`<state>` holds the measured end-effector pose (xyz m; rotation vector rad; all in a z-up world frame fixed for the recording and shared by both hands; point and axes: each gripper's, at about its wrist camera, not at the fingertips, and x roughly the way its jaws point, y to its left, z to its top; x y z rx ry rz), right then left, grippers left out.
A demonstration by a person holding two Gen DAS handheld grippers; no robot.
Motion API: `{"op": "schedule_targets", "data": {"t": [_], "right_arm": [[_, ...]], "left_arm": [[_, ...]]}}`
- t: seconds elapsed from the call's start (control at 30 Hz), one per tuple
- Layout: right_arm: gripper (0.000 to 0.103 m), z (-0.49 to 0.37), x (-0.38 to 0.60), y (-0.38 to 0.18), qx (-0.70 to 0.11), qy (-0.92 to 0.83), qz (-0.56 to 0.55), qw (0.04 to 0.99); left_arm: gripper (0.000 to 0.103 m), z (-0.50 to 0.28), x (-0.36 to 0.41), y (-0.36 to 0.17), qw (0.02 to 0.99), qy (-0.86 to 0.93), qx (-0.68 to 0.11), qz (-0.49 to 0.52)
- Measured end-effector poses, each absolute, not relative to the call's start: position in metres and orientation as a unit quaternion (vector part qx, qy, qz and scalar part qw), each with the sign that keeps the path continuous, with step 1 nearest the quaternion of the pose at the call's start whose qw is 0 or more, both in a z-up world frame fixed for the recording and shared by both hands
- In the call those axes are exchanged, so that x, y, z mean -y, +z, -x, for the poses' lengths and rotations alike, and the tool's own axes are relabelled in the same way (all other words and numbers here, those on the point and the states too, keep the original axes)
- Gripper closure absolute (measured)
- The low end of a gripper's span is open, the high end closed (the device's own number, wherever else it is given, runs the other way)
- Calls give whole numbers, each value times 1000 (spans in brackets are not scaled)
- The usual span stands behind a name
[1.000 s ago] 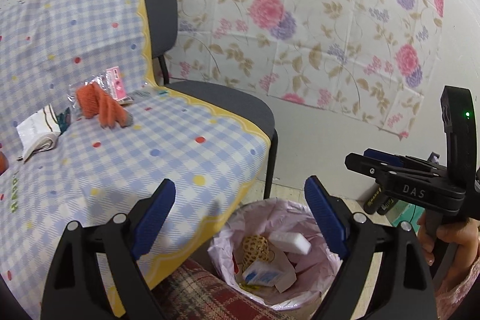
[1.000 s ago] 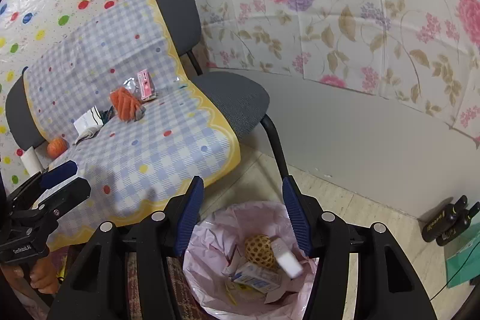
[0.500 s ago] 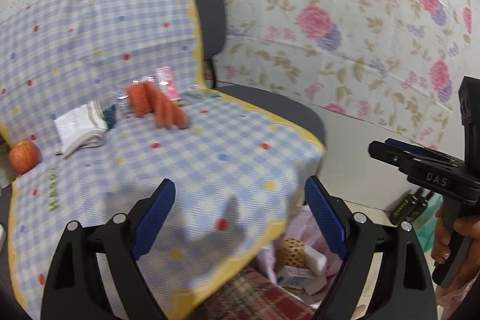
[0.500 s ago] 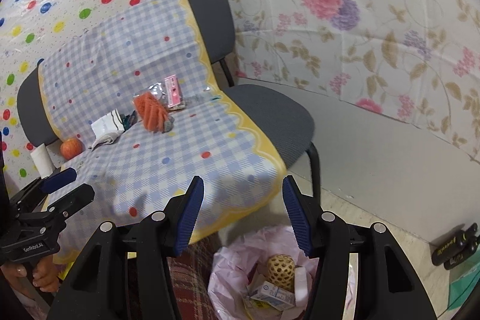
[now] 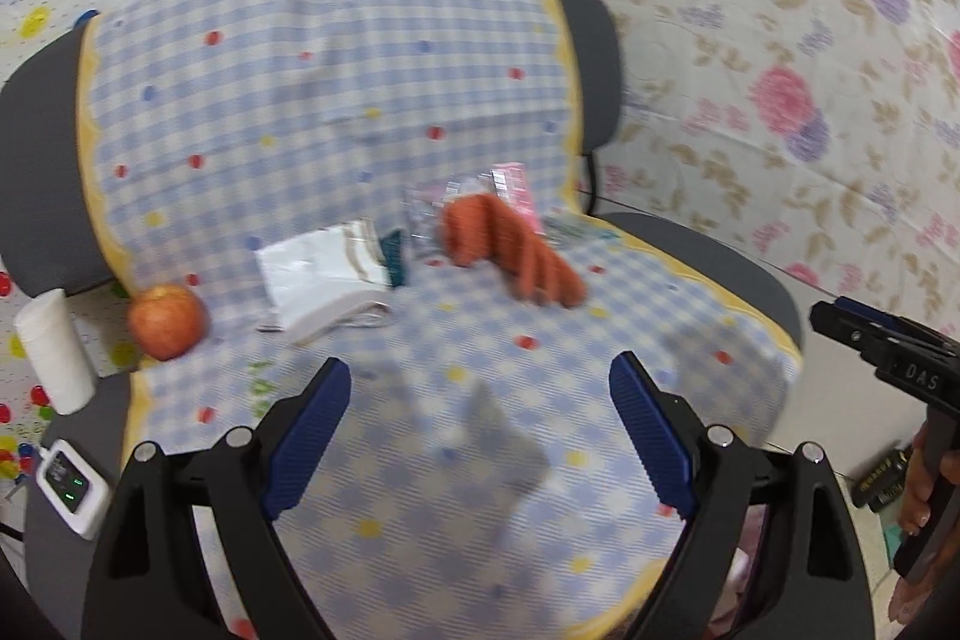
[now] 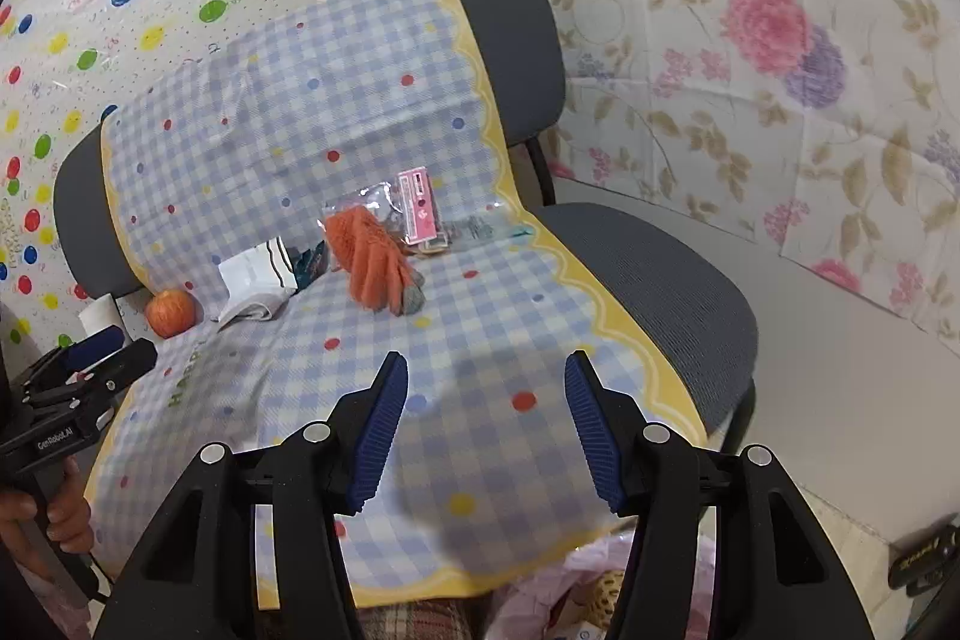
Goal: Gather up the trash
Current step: 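Move both tools back over the chair toward the paper bag and glove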
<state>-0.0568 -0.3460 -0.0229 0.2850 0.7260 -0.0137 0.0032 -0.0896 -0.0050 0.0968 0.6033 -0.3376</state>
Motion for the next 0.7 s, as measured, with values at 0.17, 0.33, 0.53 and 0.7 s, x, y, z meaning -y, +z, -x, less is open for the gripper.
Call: {"op": "schedule_targets", "data": {"t": [0.17, 0.33, 0.53, 0.7], "right_arm": [[47, 27, 333, -21, -353, 11, -133, 926], [47, -6, 318, -19, -353, 28, -130, 926], [47, -43, 293, -17, -351, 53, -123, 927], [47, -78, 261, -29, -365, 84, -113, 920]], "left_arm": [[17, -27, 62, 11, 951, -119, -281, -47], [17, -46, 43, 27, 960, -83, -260, -58], [17, -67, 22, 32, 965, -42, -251, -59], [17, -85, 4, 7, 957, -31, -284, -53]]}}
